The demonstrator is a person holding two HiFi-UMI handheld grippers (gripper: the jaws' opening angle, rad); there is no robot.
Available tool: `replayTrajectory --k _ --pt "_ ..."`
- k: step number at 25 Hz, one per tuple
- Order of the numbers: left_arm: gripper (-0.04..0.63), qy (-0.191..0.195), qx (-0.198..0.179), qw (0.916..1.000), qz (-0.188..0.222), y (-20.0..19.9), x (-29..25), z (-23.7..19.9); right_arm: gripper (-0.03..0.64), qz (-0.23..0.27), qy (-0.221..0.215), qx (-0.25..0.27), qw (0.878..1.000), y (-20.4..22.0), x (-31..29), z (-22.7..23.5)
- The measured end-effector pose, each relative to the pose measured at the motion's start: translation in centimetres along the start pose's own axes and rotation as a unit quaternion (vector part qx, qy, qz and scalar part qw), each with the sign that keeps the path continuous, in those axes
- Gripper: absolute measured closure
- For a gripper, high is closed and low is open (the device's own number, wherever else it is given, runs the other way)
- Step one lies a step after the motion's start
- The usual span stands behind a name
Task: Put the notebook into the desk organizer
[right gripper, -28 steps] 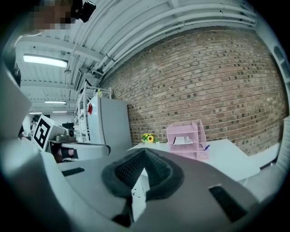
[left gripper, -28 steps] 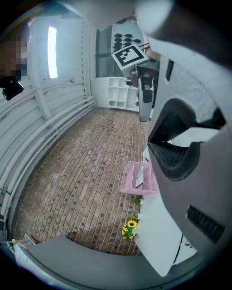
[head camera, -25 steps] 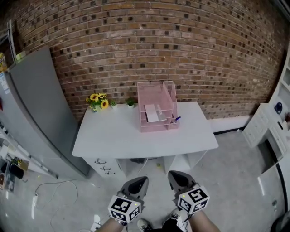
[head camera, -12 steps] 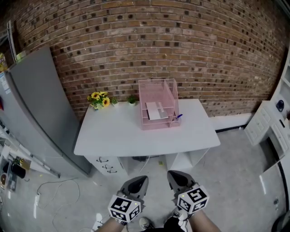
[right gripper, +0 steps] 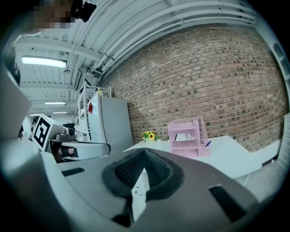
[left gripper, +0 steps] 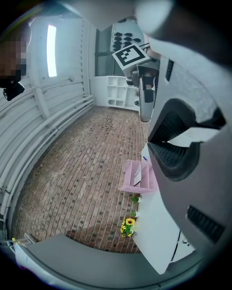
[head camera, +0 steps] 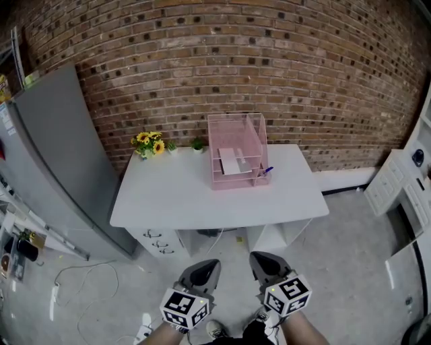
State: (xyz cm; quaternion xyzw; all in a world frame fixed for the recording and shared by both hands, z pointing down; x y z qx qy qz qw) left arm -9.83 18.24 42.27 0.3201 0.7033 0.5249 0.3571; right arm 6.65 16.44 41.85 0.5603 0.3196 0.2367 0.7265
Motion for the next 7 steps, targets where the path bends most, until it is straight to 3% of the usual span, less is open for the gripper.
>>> replayTrajectory --k 7 --pt "0.591 0.002 -0.002 1.0 0.0 0.24 -0.21 0.56 0.614 0.001 0.001 0.002 1.0 0.03 0.45 0.27"
Point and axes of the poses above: the fingertips, and each gripper's own axes: x backward along the fingers, z to its right, y out of its underside, the point moved 6 cm from there along x, backward along the fingers, and after that the axes turned 7 degrees about -y, right-handed, at the moved point
